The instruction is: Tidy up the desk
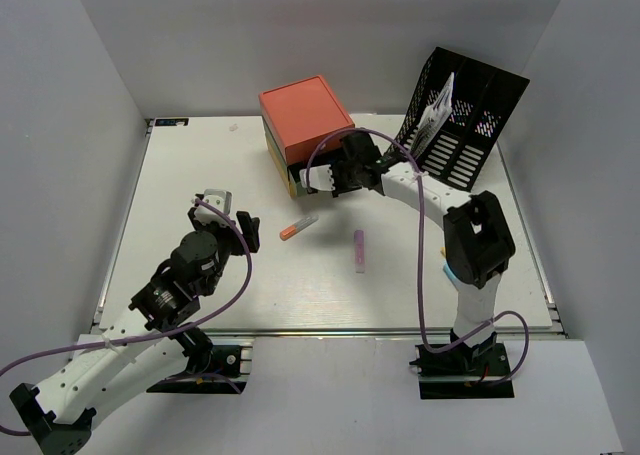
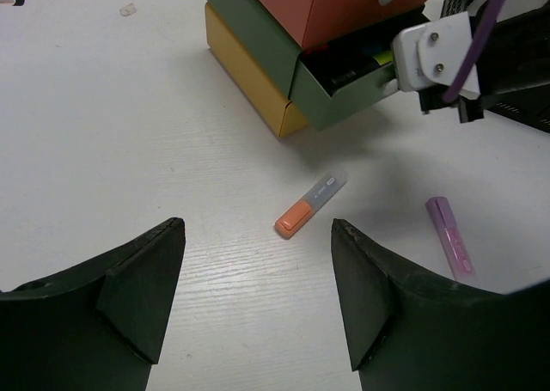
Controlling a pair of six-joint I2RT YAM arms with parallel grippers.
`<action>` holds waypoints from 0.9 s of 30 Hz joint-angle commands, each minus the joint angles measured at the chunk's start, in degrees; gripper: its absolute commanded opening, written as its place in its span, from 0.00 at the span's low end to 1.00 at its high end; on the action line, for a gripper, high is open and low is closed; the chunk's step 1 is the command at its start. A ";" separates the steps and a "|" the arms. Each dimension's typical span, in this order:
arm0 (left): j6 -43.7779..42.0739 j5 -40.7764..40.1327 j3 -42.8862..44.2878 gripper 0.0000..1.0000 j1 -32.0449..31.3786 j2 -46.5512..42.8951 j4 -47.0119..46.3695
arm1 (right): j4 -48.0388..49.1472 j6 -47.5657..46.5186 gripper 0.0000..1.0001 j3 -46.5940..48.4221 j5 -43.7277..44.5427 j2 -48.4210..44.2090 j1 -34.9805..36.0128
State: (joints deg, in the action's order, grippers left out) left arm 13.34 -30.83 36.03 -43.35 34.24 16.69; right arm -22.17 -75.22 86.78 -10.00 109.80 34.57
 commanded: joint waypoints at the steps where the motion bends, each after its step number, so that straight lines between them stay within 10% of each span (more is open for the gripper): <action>1: -0.25 0.51 0.00 0.79 -0.33 -0.23 -0.87 | 11.17 3.23 0.00 0.49 4.55 0.68 -0.20; 27: -0.34 0.33 -0.17 0.79 -0.33 0.04 -1.04 | 24.46 24.04 0.00 -8.81 -0.27 -6.95 -1.34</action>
State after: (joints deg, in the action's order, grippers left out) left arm 13.34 -30.85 36.03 -43.35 34.72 16.67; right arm -1.04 -59.48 80.68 -5.28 109.89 34.24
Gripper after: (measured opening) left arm 0.785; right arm 0.018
